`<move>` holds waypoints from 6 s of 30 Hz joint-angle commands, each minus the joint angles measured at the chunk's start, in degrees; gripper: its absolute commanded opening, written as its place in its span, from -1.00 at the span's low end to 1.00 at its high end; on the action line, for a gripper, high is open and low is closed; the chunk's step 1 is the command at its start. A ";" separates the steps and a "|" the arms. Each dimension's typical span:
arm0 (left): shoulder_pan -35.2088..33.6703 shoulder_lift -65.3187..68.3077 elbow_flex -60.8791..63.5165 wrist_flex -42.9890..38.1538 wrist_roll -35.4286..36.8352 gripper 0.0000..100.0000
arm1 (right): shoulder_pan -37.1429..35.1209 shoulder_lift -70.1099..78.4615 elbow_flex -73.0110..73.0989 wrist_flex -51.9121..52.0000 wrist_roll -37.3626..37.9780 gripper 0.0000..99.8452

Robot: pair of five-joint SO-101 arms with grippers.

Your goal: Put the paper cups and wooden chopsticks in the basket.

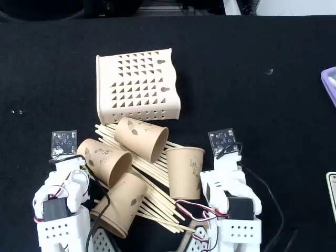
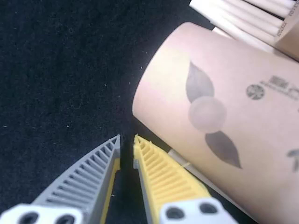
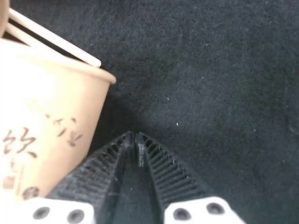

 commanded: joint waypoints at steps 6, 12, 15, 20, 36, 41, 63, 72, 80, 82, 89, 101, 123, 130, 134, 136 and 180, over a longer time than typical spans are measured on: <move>0.40 0.09 1.27 -1.05 0.44 -0.89 | 0.62 -5.49 0.13 0.26 -0.62 -0.97; 0.40 0.09 1.27 -1.05 0.44 -0.89 | 0.62 -5.49 0.13 0.26 -0.62 -0.97; 0.40 0.09 1.27 -1.05 0.44 -0.89 | 0.62 -5.49 0.13 0.26 -0.62 -0.97; 0.40 0.09 1.27 -1.05 0.44 -0.89 | 0.62 -5.49 0.13 0.26 -0.62 -0.97; 0.66 0.09 1.27 -1.05 0.44 -0.89 | 0.62 -5.49 0.13 0.26 -0.62 -0.97; 0.57 0.09 1.27 -1.05 0.44 -0.89 | 0.62 -5.49 0.13 0.26 -0.62 -0.97; -23.96 0.00 -6.64 -19.96 0.00 -0.88 | 1.05 -5.49 -0.48 -16.00 -0.18 -0.96; -32.48 0.00 -12.70 -41.41 0.18 -0.85 | 1.05 -5.49 -7.96 -30.33 -0.09 -0.96; -17.80 0.35 -27.65 -37.80 0.00 -0.50 | -0.53 -3.91 -38.81 -19.96 -0.35 -0.80; -12.62 1.58 -33.19 -33.23 0.00 -0.53 | -1.85 0.04 -48.22 -15.91 -0.35 -0.74; -2.86 22.77 -49.54 -22.33 0.09 -0.53 | -6.95 25.89 -77.67 -3.25 -0.62 -0.75; 2.51 77.01 -74.42 -14.51 4.40 -0.53 | -6.42 66.33 -73.89 -10.29 -0.62 -0.75; 7.96 112.00 -110.20 -2.02 6.86 -0.53 | 0.00 83.74 -43.21 -51.34 -0.79 -0.74; 7.60 119.82 -110.46 -1.93 6.86 -0.53 | 0.00 87.69 -45.32 -51.25 -0.79 -0.74; 5.41 121.49 -110.46 -1.67 6.51 -0.54 | 0.00 87.60 -45.05 -51.16 -0.79 -0.74; 3.56 121.85 -109.93 -1.85 6.42 -0.54 | 0.00 87.60 -45.05 -50.99 -0.79 -0.74; 2.51 111.38 -146.95 28.66 15.21 -0.52 | 0.00 87.96 -44.97 -50.90 -0.70 -0.74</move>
